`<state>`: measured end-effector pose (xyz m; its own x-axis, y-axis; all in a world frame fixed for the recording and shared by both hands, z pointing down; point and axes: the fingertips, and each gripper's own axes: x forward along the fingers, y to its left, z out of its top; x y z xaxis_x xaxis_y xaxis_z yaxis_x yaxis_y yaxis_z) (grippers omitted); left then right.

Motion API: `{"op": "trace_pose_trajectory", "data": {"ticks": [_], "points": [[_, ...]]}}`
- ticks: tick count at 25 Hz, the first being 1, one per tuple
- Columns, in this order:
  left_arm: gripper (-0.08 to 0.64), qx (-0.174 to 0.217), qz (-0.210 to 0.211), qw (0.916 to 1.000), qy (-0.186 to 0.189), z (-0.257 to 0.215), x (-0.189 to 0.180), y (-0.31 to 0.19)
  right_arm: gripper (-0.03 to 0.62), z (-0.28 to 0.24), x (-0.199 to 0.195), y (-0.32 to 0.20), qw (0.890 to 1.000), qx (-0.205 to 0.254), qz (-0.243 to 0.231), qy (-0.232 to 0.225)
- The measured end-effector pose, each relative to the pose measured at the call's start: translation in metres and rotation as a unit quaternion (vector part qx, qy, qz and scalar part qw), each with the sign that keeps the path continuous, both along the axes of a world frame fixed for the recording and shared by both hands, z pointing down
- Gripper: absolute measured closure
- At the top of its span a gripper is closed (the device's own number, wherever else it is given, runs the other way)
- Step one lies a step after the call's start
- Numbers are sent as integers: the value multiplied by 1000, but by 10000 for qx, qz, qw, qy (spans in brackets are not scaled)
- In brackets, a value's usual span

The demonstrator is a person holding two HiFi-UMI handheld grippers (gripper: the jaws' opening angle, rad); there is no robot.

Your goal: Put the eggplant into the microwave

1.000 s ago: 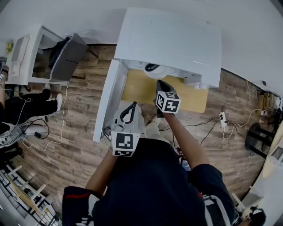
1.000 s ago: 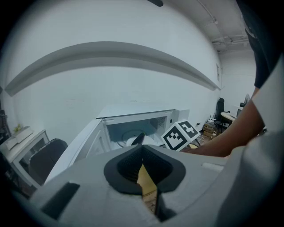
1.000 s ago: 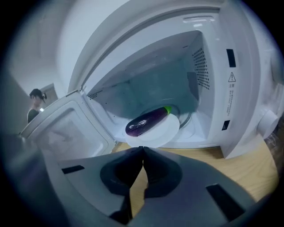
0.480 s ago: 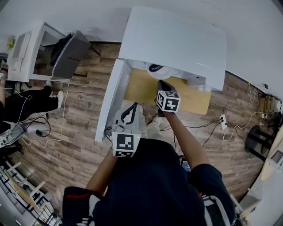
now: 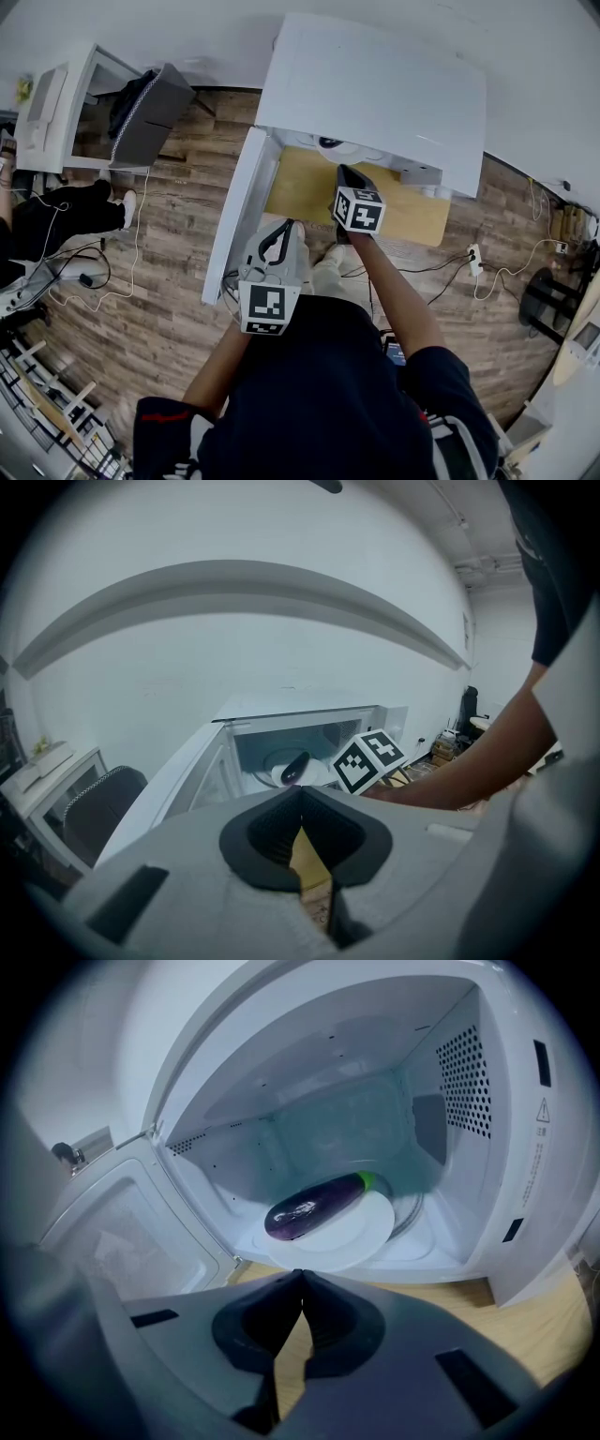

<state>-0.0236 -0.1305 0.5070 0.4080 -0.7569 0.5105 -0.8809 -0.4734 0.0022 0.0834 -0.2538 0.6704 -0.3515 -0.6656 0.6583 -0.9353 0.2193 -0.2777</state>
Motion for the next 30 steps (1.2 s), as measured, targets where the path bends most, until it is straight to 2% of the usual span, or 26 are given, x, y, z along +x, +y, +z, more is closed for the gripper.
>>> {"op": "trace_pose_trajectory", "data": {"ticks": [11, 30], "points": [[545, -117, -69, 9999, -35, 8, -9, -2, 580, -1, 0, -27, 10000, 38, 48, -23], [545, -159, -45, 9999, -21, 11, -10, -8, 580, -2, 1, -41, 9999, -15, 80, -132]]}}
